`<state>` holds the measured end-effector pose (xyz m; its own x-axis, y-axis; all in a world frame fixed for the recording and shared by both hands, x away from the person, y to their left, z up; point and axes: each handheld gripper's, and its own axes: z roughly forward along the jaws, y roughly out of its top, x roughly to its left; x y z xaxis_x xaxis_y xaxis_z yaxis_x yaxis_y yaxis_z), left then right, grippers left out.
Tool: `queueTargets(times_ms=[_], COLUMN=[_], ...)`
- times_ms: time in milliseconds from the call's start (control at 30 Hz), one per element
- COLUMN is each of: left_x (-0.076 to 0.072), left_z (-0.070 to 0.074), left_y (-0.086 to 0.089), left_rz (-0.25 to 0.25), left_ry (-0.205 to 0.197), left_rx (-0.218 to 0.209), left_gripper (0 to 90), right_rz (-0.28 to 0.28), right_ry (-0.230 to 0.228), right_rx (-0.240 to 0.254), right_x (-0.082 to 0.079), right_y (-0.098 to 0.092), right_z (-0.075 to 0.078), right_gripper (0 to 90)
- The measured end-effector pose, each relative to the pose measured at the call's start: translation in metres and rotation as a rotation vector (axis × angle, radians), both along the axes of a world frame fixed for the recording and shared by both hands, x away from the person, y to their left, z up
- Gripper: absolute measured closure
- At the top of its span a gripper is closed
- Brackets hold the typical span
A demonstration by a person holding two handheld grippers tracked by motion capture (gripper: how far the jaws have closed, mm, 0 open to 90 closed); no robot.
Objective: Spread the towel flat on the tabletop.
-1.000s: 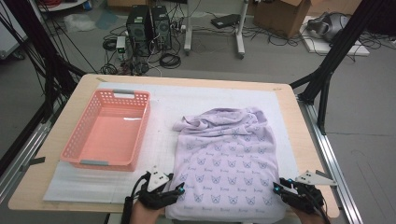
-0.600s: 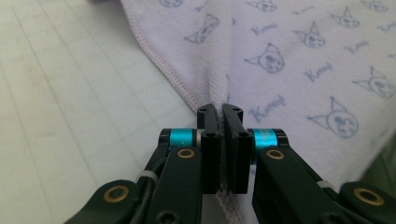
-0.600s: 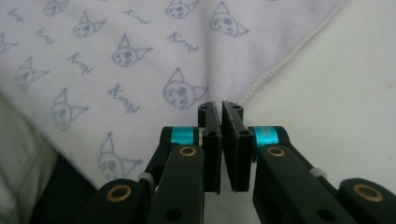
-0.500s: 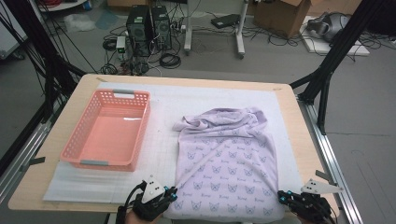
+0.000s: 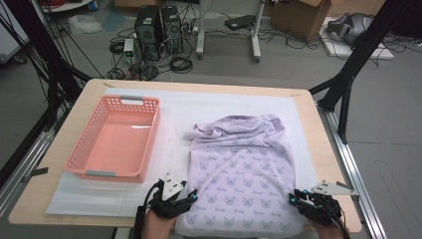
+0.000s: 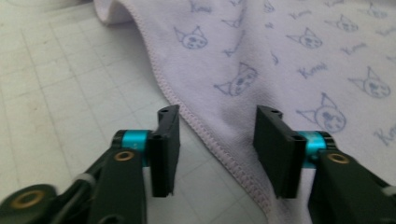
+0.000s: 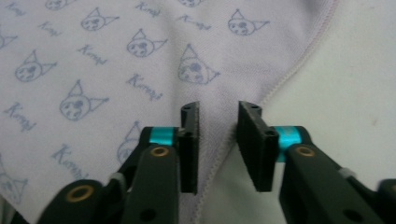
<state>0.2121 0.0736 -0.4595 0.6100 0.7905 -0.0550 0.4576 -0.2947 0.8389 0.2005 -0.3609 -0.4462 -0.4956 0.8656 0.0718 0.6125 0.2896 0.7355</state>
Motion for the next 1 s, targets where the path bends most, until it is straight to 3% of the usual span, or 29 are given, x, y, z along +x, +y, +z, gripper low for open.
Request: queueTargets(times_ms=[67, 100, 133, 300, 433, 500, 567, 667, 733, 833, 933, 1000], left_x=[-0.002, -0.003, -0.005, -0.019, -0.039, -0.046, -0.048, -0.040, -0.033, -0.016, 0.005, 0.015], left_z=[0.001, 0.002, 0.002, 0.006, 0.007, 0.009, 0.011, 0.012, 0.012, 0.010, 0.007, 0.004], left_y=[0.000, 0.000, 0.001, 0.013, 0.031, 0.033, 0.031, 0.029, 0.028, 0.025, 0.019, 0.013], left_rz=[-0.005, -0.006, -0.005, -0.018, -0.048, -0.068, -0.076, -0.053, -0.029, 0.004, 0.035, 0.022], left_ry=[-0.003, 0.008, 0.008, 0.056, 0.081, 0.070, 0.041, 0.007, -0.011, -0.018, 0.020, 0.060], left_rx=[0.015, 0.008, 0.013, 0.003, -0.003, -0.004, -0.013, -0.052, -0.063, -0.053, -0.054, -0.054], left_gripper=[65.8, 78.8, 85.4, 87.2, 87.2, 87.2, 85.5, 65.5, 55.3, 51.0, 48.2, 46.3], right_rz=[0.020, 0.026, 0.028, 0.062, 0.094, 0.112, 0.124, 0.096, 0.075, 0.018, -0.031, -0.041], right_ry=[0.020, 0.020, 0.025, 0.039, 0.061, 0.074, 0.077, 0.051, 0.025, -0.008, -0.010, 0.003], right_rx=[0.024, 0.030, 0.030, 0.023, 0.030, 0.060, 0.062, 0.083, 0.085, 0.069, 0.050, 0.042], right_x=[0.000, 0.000, 0.000, -0.011, -0.032, -0.040, -0.043, -0.039, -0.034, -0.025, -0.010, -0.001], right_y=[-0.003, -0.003, -0.003, -0.006, -0.018, -0.023, -0.024, -0.021, -0.019, -0.017, -0.014, -0.011], right_z=[0.000, 0.000, 0.000, 0.003, 0.004, 0.003, 0.004, 0.008, 0.011, 0.014, 0.011, 0.007], right_gripper=[82.4, 83.4, 84.4, 85.6, 85.7, 85.6, 82.4, 70.6, 67.9, 65.9, 64.3, 64.3])
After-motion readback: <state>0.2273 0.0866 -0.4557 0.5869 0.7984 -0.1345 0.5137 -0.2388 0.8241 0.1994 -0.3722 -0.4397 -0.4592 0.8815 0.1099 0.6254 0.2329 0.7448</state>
